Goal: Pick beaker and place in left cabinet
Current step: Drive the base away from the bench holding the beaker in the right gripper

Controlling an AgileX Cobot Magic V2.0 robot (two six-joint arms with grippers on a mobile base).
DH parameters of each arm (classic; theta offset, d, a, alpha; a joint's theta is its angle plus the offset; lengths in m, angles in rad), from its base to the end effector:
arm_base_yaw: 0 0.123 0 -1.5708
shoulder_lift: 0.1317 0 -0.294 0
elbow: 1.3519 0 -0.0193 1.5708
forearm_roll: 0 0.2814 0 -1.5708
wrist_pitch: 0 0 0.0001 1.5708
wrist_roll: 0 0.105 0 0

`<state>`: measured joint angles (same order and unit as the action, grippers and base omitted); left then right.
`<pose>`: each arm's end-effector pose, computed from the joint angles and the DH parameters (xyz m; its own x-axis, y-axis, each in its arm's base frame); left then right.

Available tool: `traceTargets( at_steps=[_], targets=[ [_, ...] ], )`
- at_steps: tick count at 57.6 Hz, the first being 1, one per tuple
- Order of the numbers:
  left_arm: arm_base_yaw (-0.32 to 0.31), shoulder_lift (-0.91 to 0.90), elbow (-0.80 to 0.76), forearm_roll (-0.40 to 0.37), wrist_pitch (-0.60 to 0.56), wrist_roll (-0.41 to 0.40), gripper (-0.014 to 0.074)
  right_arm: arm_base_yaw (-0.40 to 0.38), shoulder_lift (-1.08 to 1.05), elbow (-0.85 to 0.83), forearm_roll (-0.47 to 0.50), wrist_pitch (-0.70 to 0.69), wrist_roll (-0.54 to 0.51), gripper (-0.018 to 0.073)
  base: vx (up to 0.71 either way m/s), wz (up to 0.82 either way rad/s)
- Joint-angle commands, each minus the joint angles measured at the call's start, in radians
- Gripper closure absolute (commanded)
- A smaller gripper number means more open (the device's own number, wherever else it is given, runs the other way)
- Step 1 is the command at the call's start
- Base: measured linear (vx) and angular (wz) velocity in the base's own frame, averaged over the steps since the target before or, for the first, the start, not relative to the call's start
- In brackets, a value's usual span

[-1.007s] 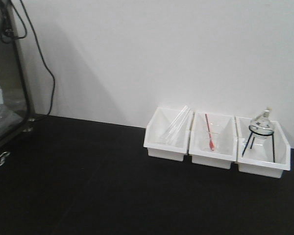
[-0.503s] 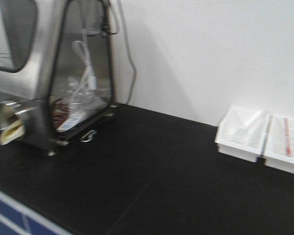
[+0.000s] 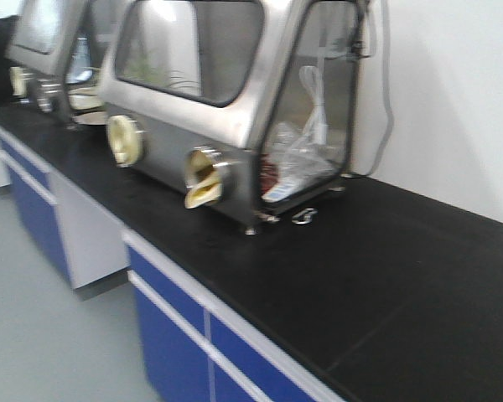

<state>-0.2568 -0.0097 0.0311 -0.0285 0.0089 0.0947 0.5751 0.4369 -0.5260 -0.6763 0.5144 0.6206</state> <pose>0.0895 -0.0235 0.2024 0.0717 0.0496 -0.9962 0.2500 0.9660 0.0661 0.1208 0.0397 0.3260 -0.2014 -0.1183 -0.9723 -0.2642 0.9624 -0.0624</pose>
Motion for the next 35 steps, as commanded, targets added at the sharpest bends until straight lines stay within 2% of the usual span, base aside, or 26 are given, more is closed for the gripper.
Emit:
traceTargets(
  at_steps=[1, 35],
  targets=[
    [-0.004, -0.019, 0.016, -0.008, -0.084, -0.003, 0.0595, -0.004, 0.003, -0.030, -0.040, -0.058, 0.001, 0.0564, -0.15, 0.63],
    [-0.004, -0.019, 0.016, -0.008, -0.084, -0.003, 0.0595, -0.004, 0.003, -0.030, -0.040, -0.058, 0.001, 0.0564, -0.07, 0.62]
  ],
)
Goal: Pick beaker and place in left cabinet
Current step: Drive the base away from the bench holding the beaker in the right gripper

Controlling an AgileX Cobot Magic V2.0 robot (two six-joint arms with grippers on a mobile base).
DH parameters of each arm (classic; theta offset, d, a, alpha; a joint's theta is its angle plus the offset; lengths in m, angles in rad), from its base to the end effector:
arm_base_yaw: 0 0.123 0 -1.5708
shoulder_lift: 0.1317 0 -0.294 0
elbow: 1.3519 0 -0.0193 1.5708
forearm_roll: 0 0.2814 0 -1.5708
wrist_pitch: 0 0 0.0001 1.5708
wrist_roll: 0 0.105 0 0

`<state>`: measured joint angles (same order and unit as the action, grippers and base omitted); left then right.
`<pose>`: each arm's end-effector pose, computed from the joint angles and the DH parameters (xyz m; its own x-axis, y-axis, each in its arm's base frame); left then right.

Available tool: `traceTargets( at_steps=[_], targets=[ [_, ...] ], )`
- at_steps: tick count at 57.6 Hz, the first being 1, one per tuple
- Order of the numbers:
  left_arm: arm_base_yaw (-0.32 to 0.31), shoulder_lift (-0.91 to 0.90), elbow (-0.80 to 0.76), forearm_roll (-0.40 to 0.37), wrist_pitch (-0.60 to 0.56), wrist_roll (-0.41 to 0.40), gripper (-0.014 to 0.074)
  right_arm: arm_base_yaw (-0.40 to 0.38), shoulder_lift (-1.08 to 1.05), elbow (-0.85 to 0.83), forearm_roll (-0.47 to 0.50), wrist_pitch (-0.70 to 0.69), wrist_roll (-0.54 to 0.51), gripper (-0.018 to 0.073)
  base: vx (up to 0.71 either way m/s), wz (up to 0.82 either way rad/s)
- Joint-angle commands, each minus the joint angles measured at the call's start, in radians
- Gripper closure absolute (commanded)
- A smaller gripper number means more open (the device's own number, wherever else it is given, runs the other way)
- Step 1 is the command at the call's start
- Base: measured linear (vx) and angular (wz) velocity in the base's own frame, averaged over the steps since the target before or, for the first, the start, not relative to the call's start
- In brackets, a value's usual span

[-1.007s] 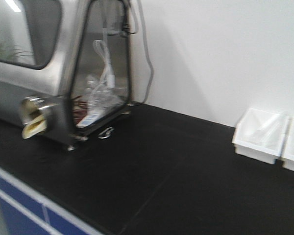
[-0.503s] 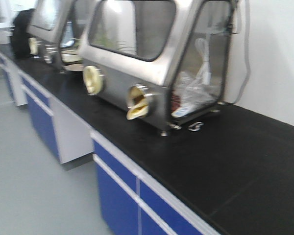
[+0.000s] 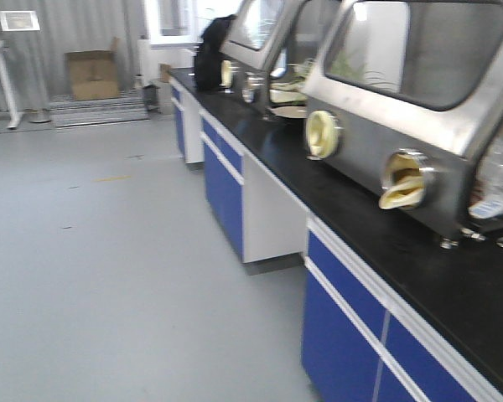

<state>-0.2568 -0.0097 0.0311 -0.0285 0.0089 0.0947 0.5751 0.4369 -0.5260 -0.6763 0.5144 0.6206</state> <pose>0.0895 -0.0235 0.2024 0.0717 0.0496 -0.9962 0.2500 0.9660 0.0661 0.1208 0.0397 0.3260 -0.2014 -0.1183 -0.9723 -0.2642 0.9624 -0.0624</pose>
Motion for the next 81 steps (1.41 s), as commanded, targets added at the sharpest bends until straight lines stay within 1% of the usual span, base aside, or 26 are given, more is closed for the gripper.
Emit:
traceTargets(
  at_steps=[1, 46, 66, 81],
  targets=[
    [-0.004, -0.019, 0.016, -0.008, -0.084, -0.003, 0.0595, -0.004, 0.003, -0.030, -0.040, -0.058, 0.001, 0.0564, 0.03, 0.50],
    [-0.004, -0.019, 0.016, -0.008, -0.084, -0.003, 0.0595, -0.004, 0.003, -0.030, -0.040, -0.058, 0.001, 0.0564, 0.13, 0.41],
    [-0.004, -0.019, 0.016, -0.008, -0.084, -0.003, 0.0595, -0.004, 0.003, -0.030, -0.040, -0.058, 0.001, 0.0564, 0.27, 0.32],
    [-0.004, -0.019, 0.016, -0.008, -0.084, -0.003, 0.0595, -0.004, 0.003, -0.030, -0.040, -0.058, 0.001, 0.0564, 0.38, 0.10]
  ],
)
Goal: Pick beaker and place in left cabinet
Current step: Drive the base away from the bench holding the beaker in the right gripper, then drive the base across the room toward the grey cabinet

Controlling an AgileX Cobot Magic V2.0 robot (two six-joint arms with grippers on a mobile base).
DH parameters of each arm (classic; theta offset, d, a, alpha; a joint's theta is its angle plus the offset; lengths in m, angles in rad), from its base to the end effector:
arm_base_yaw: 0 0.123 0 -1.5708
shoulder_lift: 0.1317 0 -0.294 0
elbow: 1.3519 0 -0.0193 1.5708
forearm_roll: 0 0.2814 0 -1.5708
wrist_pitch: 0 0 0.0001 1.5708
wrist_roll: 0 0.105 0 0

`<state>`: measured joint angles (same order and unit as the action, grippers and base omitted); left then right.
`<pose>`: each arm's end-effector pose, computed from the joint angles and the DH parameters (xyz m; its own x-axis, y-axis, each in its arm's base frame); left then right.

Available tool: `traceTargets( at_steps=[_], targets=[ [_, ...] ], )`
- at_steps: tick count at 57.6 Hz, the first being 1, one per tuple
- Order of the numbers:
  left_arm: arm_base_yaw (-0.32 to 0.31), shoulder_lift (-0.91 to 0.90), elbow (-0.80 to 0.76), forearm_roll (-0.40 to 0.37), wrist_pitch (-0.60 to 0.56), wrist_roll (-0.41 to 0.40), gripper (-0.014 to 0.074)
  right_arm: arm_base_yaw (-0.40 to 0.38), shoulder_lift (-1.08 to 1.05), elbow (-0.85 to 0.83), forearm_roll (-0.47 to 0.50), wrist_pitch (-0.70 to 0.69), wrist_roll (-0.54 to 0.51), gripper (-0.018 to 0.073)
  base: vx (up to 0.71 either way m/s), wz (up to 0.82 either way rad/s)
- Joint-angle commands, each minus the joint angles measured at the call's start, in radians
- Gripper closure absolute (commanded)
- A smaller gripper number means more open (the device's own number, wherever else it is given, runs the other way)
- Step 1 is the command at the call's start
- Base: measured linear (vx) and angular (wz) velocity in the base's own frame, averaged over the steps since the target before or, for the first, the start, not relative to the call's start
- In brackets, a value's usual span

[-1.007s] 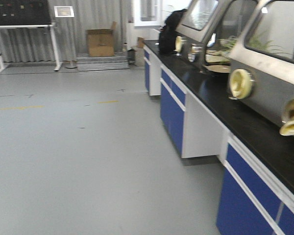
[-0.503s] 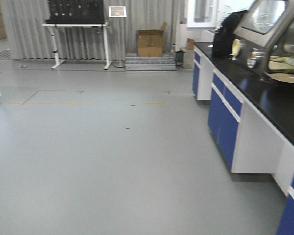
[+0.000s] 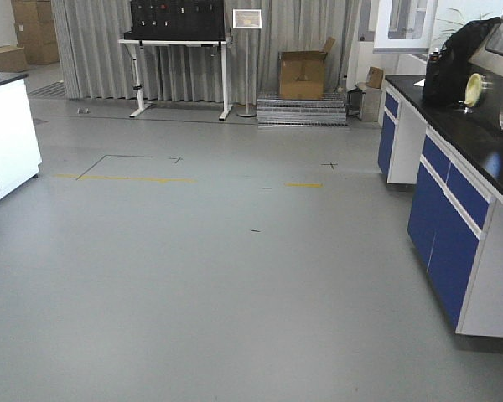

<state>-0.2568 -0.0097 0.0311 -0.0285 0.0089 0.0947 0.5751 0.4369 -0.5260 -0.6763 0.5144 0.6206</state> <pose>0.0895 -0.0235 0.2024 0.0717 0.0496 -0.9962 0.2500 0.9660 0.0661 0.1208 0.0397 0.3260 -0.2014 -0.1183 -0.9723 -0.2642 0.9624 -0.0624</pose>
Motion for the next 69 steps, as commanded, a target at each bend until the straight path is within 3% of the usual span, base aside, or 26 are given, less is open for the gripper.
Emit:
traceTargets(
  at_steps=[1, 69],
  targets=[
    [-0.004, -0.019, 0.016, -0.008, -0.084, -0.003, 0.0595, -0.004, 0.003, -0.030, -0.040, -0.058, 0.001, 0.0564, 0.44, -0.04],
    [-0.004, -0.019, 0.016, -0.008, -0.084, -0.003, 0.0595, -0.004, 0.003, -0.030, -0.040, -0.058, -0.001, 0.0564, 0.54, -0.03]
  ],
)
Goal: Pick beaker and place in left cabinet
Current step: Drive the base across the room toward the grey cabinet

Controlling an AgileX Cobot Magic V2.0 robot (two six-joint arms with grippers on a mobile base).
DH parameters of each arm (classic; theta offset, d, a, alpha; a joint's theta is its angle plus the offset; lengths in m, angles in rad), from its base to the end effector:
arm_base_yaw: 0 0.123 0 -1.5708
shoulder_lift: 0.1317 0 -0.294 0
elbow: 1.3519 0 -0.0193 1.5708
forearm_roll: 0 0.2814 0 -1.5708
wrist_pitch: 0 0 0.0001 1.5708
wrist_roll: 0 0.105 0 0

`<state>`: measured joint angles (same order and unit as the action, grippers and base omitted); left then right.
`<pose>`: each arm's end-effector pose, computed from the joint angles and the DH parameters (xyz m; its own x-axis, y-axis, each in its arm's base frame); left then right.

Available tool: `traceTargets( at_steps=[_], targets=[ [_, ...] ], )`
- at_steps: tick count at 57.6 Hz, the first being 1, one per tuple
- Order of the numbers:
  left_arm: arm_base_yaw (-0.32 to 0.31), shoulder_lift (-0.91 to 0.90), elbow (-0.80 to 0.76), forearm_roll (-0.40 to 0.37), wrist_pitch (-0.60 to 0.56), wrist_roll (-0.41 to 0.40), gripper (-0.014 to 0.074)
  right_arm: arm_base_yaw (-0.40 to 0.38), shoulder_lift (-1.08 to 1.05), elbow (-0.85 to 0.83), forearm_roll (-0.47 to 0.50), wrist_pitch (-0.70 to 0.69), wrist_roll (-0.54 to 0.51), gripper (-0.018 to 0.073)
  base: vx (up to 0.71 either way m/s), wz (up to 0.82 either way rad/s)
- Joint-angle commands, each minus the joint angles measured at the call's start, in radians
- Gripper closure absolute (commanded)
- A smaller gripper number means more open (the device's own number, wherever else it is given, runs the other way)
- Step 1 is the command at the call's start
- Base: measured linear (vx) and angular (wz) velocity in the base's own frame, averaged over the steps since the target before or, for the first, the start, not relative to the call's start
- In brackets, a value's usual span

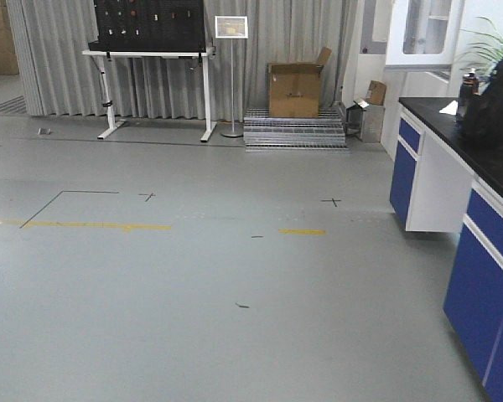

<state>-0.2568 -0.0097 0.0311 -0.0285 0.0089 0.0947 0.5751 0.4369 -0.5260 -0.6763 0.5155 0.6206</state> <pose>0.0895 -0.0235 0.2024 0.0717 0.0496 -0.9962 0.2500 0.9660 0.0661 0.1208 0.0396 0.3259 -0.2022 -0.1186 -0.9721 -0.2636 0.9626 -0.0626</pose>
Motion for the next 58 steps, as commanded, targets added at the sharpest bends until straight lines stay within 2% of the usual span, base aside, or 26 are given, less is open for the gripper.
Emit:
traceTargets(
  at_steps=[1, 58],
  targets=[
    [-0.004, -0.019, 0.016, -0.008, -0.084, -0.003, 0.0595, -0.004, 0.003, -0.030, -0.040, -0.059, -0.001, 0.0564, 0.60, 0.07],
    [-0.004, -0.019, 0.016, -0.008, -0.084, -0.003, 0.0595, -0.004, 0.003, -0.030, -0.040, -0.059, -0.001, 0.0564, 0.63, -0.02]
  ],
)
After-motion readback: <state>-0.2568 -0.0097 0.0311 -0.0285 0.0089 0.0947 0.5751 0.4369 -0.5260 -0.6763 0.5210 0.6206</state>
